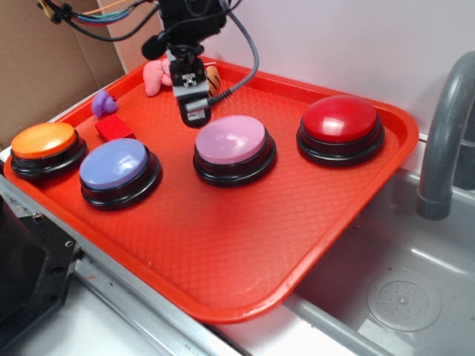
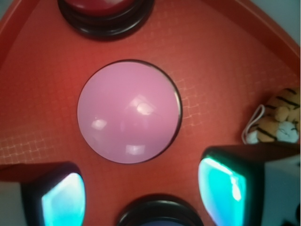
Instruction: Push the pink button.
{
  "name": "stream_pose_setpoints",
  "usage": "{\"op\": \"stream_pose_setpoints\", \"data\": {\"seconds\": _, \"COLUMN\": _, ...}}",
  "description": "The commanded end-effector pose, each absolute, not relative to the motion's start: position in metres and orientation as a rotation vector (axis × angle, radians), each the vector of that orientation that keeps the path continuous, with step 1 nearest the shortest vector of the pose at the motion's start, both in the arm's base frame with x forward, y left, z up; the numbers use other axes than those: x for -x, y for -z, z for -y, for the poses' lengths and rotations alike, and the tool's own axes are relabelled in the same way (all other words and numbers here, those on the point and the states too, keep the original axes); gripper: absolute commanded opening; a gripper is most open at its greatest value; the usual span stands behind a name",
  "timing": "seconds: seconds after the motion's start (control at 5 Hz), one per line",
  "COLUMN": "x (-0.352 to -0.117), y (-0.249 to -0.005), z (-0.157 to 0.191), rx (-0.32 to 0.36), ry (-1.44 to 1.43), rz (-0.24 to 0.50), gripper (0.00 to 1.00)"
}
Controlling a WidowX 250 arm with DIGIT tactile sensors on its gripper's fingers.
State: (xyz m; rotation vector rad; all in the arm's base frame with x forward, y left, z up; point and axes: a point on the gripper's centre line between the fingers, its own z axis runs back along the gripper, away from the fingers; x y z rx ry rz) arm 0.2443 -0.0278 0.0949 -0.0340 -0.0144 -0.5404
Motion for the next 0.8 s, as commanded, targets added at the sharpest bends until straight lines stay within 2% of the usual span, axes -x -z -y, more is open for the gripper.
{"op": "stream_pose_setpoints", "data": {"seconds": 0.0, "x": -0.246, "y": -0.119, "z": 0.027, "rx": 0.024, "ry": 0.527, "rz": 0.104, "gripper": 1.00}}
{"op": "stream_pose_setpoints", "data": {"seconds": 0.4, "x": -0.241, "y": -0.127, "z": 0.025, "rx": 0.027, "ry": 0.510, "rz": 0.114, "gripper": 1.00}}
{"op": "stream_pose_setpoints", "data": {"seconds": 0.6, "x": -0.220, "y": -0.160, "z": 0.022, "rx": -0.044, "ry": 0.496, "rz": 0.148, "gripper": 1.00}}
